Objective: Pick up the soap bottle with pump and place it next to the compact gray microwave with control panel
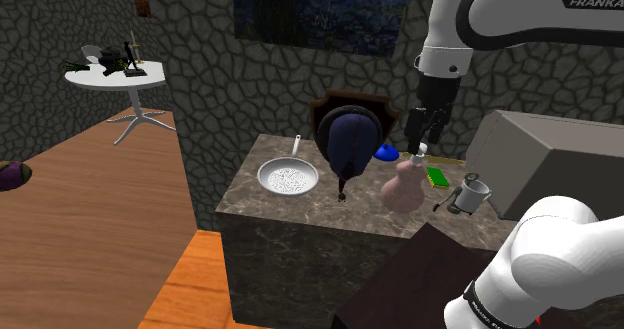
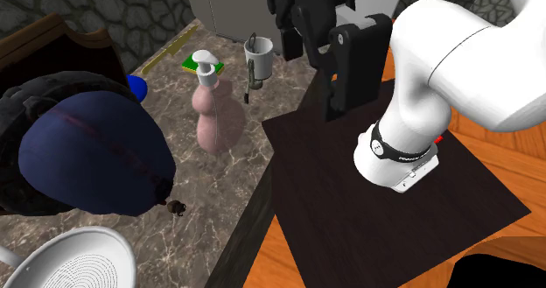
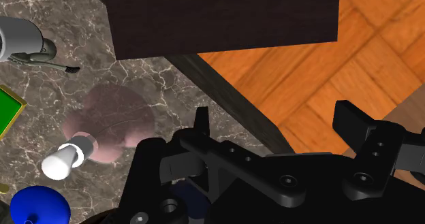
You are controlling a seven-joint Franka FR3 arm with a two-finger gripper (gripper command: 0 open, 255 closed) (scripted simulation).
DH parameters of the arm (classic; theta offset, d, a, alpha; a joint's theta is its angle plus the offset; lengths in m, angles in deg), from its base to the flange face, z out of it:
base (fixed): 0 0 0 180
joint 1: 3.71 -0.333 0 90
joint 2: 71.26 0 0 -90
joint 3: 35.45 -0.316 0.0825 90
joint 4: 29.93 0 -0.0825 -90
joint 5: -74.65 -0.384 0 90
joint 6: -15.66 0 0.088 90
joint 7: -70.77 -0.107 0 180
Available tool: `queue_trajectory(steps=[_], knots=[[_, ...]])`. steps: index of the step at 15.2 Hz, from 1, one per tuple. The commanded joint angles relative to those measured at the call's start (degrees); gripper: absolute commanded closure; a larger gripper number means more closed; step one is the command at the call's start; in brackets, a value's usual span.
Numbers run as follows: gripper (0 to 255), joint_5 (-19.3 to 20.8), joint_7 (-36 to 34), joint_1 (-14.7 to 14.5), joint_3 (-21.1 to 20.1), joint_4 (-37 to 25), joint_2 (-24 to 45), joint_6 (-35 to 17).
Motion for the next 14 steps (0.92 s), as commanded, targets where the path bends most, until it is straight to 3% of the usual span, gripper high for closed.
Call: queue_trajectory(steps=[1, 14], knots=[[0, 0.0, 0.0, 0.0, 0.0, 0.0, 0.0, 0.0], [0, 10.95, 15.47, 5.37, 13.25, -0.75, 14.35, -14.03]])
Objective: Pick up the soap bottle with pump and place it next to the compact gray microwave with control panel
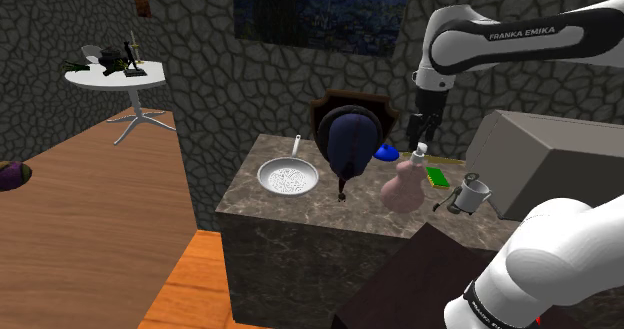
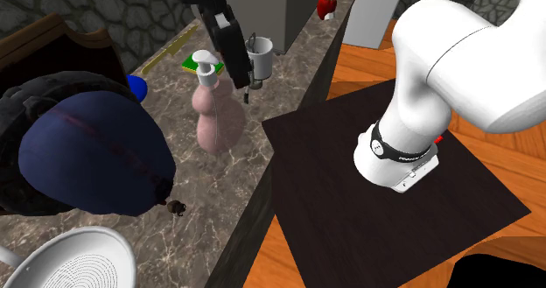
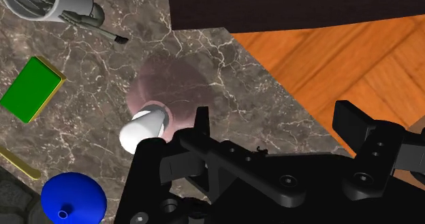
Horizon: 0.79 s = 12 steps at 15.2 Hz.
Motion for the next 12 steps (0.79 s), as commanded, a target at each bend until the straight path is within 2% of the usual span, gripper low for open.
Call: queue_trajectory(steps=[1, 9, 12], knots=[[0, 1.29, 2.55, 0.71, 2.18, -1.04, 3.26, -2.51], [0, 2.84, 11.93, 2.58, 9.53, -7.94, 17.34, -10.74], [0, 2.89, 12.17, 2.74, 9.88, -6.89, 18.03, -12.5]])
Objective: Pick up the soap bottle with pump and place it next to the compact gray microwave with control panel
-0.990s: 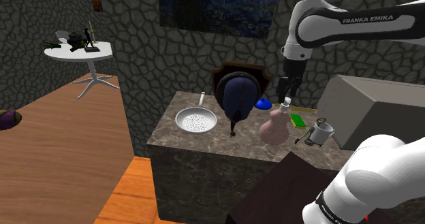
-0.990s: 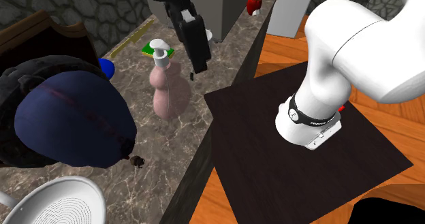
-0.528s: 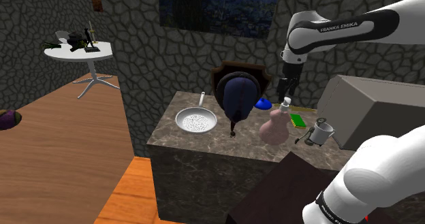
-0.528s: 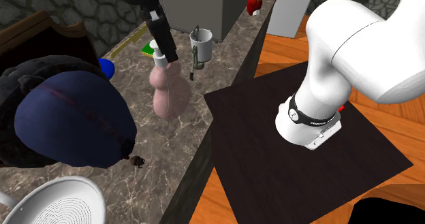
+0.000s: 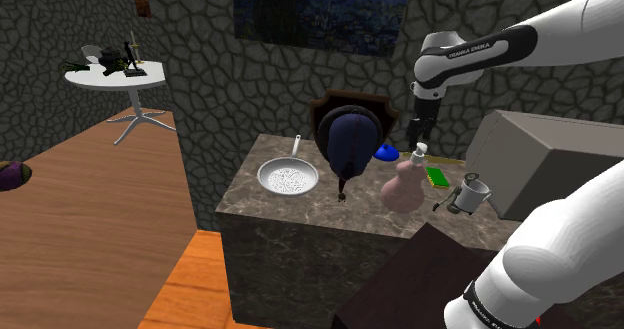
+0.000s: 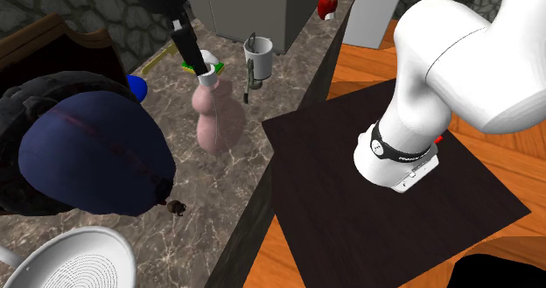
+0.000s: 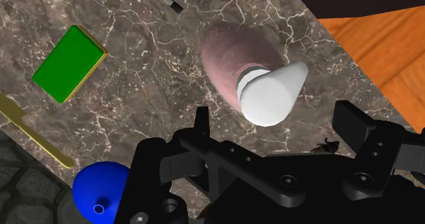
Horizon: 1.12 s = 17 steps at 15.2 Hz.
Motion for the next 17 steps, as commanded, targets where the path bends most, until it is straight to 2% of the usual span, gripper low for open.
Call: queue_trajectory(steps=[1, 5, 13, 14, 17], knots=[[0, 0.05, 0.17, 0.09, 0.27, 0.84, 0.57, -1.45], [0, 0.2, 0.24, 0.3, 0.79, 3.5, 1.62, -5.15], [0, 0.2, 0.24, 0.29, 0.79, 3.49, 1.62, -5.14], [255, 0.2, 0.24, 0.29, 0.79, 3.49, 1.62, -5.14], [255, 0.2, 0.24, 0.29, 0.79, 3.49, 1.62, -5.14]])
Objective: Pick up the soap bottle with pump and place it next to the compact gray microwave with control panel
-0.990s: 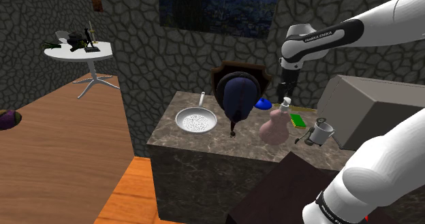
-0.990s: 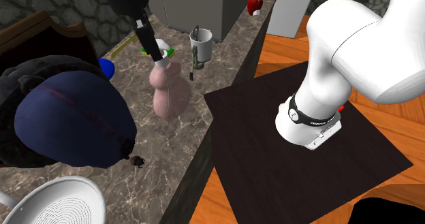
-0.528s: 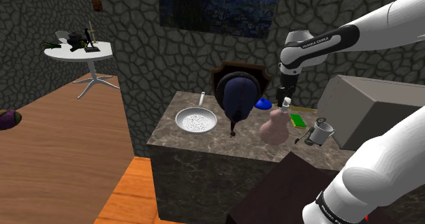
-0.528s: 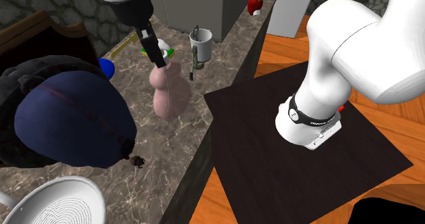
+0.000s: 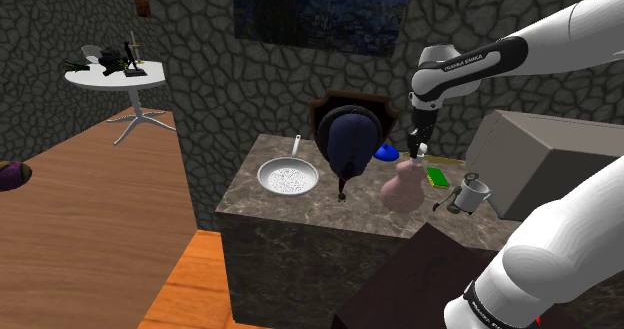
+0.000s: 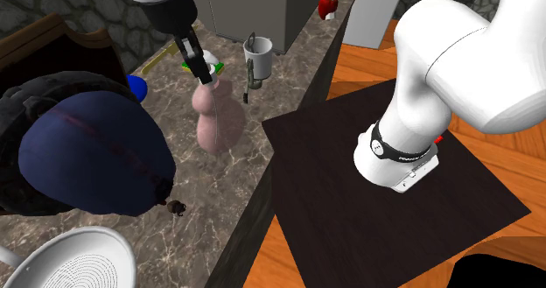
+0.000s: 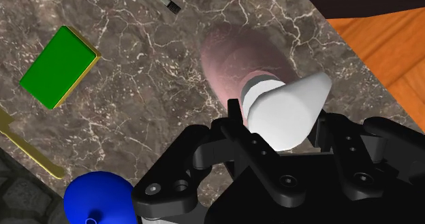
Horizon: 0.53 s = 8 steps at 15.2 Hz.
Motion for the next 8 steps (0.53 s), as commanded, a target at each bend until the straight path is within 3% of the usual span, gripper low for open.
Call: queue_trajectory(steps=[1, 8], knots=[[255, 0.0, 0.0, 0.0, 0.0, -0.01, 0.0, -0.02], [255, 0.05, 0.01, -0.01, -0.19, -0.95, -0.71, 1.62]])
